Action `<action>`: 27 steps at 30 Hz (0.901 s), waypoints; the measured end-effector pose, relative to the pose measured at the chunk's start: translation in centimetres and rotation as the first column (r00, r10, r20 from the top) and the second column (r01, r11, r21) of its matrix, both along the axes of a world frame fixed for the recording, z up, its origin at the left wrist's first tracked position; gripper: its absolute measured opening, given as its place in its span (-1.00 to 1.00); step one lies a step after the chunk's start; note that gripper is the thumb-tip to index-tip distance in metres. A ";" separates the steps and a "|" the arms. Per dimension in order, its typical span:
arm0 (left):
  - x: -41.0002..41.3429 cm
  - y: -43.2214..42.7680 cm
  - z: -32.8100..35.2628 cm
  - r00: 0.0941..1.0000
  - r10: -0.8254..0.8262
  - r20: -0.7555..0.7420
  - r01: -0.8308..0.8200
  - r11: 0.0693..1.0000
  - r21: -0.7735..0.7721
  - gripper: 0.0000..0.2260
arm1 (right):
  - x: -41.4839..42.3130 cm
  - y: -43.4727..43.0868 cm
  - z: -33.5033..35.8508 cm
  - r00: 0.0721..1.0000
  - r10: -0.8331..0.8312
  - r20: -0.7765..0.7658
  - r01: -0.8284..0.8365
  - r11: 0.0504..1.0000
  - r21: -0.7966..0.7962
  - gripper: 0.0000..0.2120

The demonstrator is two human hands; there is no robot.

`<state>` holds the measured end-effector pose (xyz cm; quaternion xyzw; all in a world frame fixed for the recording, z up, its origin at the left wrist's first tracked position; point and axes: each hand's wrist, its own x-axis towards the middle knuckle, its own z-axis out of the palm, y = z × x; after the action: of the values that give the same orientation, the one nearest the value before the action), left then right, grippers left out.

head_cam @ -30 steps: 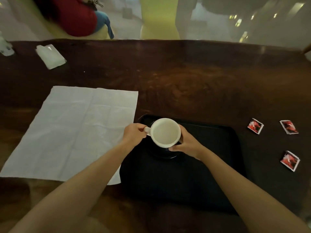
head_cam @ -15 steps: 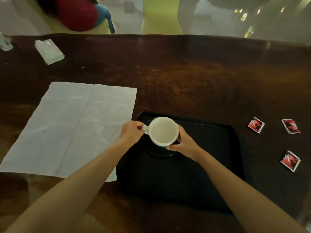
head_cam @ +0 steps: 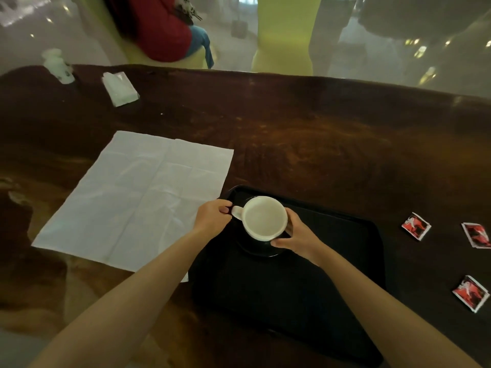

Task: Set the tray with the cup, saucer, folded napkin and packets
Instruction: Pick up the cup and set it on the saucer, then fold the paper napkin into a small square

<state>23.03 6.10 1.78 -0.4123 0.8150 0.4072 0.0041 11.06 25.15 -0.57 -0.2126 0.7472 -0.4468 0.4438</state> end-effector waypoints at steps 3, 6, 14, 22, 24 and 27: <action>1.6 -0.3 1.0 0.999 0.028 0.021 -0.030 0.998 0.057 -0.70 | -0.8 0.4 0.8 1.000 0.009 0.029 -0.011 0.996 0.086 -0.08; 3.1 -0.6 2.1 0.998 0.014 0.061 -0.021 0.993 0.119 -0.72 | -1.7 0.5 1.8 0.996 0.088 -0.004 -0.087 0.984 0.158 -0.15; 4.3 -0.3 4.8 0.984 -0.102 0.145 0.080 0.986 0.144 -0.72 | -3.6 -0.2 6.1 0.932 0.329 -0.149 -0.239 0.871 0.428 -0.14; 5.0 -2.0 5.5 0.956 -0.228 0.186 0.206 0.970 0.129 -0.69 | -1.6 -1.7 9.7 0.826 0.371 -0.424 -0.175 0.884 0.434 -0.27; 5.3 -2.5 5.2 0.944 -0.269 0.190 0.255 0.962 0.095 -0.68 | -0.1 -2.0 10.0 0.816 0.372 -0.443 -0.140 0.870 0.473 -0.28; 6.2 -3.7 4.7 0.915 -0.358 0.187 0.354 0.934 0.052 -0.72 | 2.6 -2.6 10.2 0.805 0.390 -0.448 -0.103 0.835 0.541 -0.34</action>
<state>29.27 2.36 6.46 -0.2946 0.8685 0.3647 0.1609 13.65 22.58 9.66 -0.3086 0.8939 -0.0995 0.3096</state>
